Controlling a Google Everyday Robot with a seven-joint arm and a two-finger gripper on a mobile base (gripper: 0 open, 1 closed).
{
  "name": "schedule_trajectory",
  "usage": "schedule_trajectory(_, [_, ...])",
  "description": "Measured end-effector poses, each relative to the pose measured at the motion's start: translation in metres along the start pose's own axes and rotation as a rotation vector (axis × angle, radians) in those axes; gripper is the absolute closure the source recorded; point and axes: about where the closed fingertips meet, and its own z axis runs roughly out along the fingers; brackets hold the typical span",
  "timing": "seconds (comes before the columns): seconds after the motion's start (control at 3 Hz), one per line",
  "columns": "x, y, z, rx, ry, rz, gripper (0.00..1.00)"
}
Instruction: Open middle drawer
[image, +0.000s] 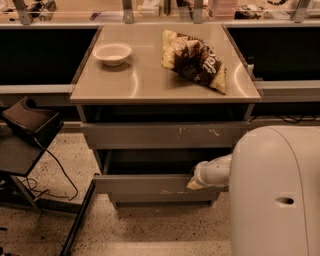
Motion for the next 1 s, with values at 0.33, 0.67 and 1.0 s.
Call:
schedule_trajectory(0.33, [0.0035,0.0043,-0.0020,0.000,0.000,-0.002,1.00])
schedule_trajectory(0.67, [0.0025,0.0037,-0.0029,0.000,0.000,-0.002,1.00])
schedule_trajectory(1.0, [0.0052,0.0075,-0.0046,0.003,-0.003,0.000,1.00])
